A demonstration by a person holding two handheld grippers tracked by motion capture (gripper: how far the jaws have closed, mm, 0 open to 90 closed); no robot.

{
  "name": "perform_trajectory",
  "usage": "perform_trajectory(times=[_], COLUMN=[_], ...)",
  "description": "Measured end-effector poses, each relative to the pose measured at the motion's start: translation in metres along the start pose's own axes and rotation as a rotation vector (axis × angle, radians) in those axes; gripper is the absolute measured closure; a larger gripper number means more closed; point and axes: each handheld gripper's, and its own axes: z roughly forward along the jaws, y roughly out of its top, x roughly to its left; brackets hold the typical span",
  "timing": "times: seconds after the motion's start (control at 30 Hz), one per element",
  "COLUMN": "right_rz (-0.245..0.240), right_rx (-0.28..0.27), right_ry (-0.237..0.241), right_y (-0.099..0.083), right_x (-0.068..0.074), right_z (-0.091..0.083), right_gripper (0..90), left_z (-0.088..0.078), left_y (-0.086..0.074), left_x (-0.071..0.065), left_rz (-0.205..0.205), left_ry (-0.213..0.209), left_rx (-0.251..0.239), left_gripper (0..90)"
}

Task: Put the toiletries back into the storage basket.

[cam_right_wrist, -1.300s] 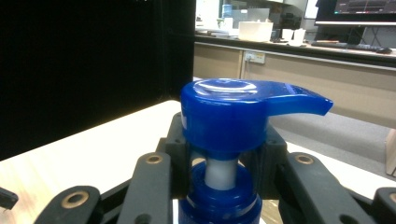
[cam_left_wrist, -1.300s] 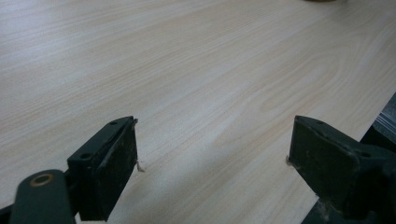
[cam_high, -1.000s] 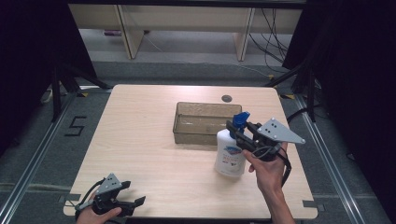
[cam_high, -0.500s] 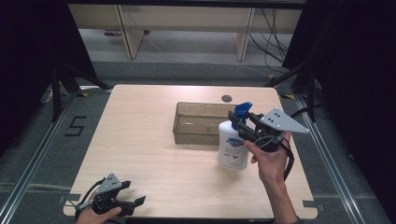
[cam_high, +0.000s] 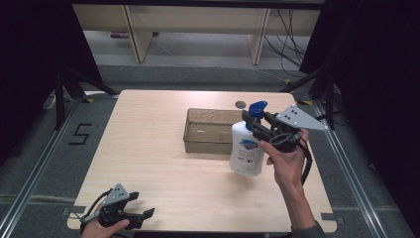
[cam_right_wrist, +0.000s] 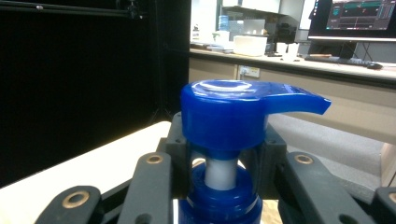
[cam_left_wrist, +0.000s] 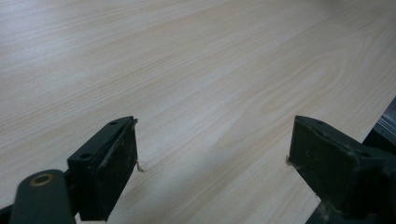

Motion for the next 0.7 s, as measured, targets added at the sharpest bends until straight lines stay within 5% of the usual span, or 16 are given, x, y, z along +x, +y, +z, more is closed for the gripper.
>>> perform_trajectory(times=[0.03,0.7], right_rz=[-0.024,0.011], right_rx=[-0.013,0.013], right_ry=[-0.007,0.000], right_y=[0.002,0.031], right_x=[-0.002,-0.005], right_z=[0.001,0.016], right_gripper=[66.0,66.0], left_z=[0.000,0.000], left_y=[0.000,0.001], left_x=[0.000,0.000], left_rz=[0.000,-0.001], left_ry=[0.000,0.000], left_rx=[0.000,0.003], left_gripper=[14.8,14.8])
